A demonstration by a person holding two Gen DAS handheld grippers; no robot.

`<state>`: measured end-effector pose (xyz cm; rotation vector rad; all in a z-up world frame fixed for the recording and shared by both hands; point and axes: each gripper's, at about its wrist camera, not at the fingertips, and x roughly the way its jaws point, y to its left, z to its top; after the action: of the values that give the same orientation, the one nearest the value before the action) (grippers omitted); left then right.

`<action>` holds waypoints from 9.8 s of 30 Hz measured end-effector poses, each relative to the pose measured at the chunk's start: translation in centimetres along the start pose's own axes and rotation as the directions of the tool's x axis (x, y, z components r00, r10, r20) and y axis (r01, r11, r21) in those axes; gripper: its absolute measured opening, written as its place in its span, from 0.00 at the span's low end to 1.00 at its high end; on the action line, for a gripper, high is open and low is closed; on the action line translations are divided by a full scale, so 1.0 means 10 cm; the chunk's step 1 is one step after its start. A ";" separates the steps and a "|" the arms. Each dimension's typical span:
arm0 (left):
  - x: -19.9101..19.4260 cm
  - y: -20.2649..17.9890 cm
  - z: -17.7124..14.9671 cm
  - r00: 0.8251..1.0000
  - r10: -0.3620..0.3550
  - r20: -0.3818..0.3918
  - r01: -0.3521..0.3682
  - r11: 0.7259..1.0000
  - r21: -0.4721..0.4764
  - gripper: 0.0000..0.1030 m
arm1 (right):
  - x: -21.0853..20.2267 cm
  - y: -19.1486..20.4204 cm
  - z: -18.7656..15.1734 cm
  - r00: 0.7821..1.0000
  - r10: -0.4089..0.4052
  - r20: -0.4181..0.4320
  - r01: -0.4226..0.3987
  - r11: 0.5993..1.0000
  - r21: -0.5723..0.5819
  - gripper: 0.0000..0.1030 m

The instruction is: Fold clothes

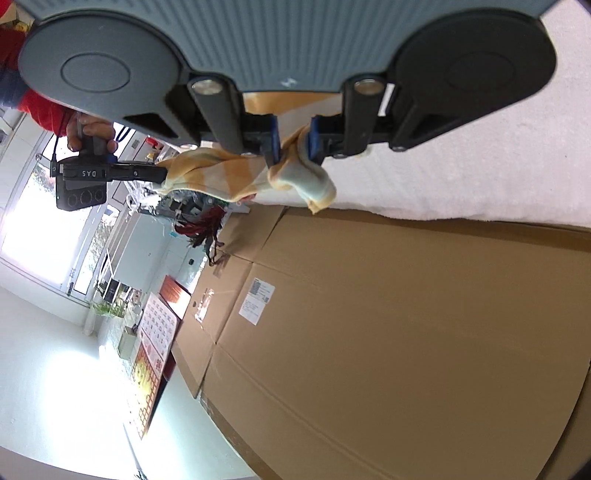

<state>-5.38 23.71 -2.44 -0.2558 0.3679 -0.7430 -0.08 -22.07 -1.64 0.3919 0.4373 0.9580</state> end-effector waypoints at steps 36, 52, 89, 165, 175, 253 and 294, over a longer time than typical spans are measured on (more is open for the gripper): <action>0.14 -0.45 -0.52 0.953 0.134 -0.272 -0.012 0.913 0.408 0.19 | 0.26 0.97 -0.13 0.976 -0.213 -0.046 0.163 0.855 -0.492 0.28; 0.06 -0.44 -0.58 0.953 0.141 -0.267 -0.024 0.916 0.400 0.41 | 1.04 0.98 -0.67 0.875 -0.485 -0.009 0.421 0.768 -0.483 0.28; 0.42 -0.37 -0.62 0.993 0.065 -0.103 -0.060 0.997 0.050 0.61 | 0.40 0.84 -0.66 0.912 -0.394 0.119 0.410 0.845 -0.343 0.22; 0.78 -0.67 -0.52 0.929 0.362 -0.075 -0.333 0.907 0.258 0.64 | 0.90 0.77 -0.96 0.786 -0.583 0.205 0.604 0.655 -0.455 0.24; 0.84 -0.68 -0.54 0.920 0.382 -0.087 -0.342 0.892 0.295 0.67 | 0.95 0.79 -0.27 0.814 -0.541 0.211 0.577 0.796 -0.183 0.24; 0.20 -0.60 -0.85 0.980 0.184 -0.082 -0.185 0.983 -0.006 0.97 | 0.26 0.70 -1.03 0.782 -0.563 0.269 0.614 0.770 -0.173 0.20; -0.21 -0.29 -0.62 0.778 0.598 -0.194 -0.620 0.781 -0.078 0.99 | -0.29 0.33 -0.91 0.677 -0.736 0.013 0.732 0.675 0.094 0.50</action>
<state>-11.12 22.51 -6.57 -0.1884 0.6198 -0.0861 -8.55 -21.62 -7.16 0.2686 0.5310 0.1287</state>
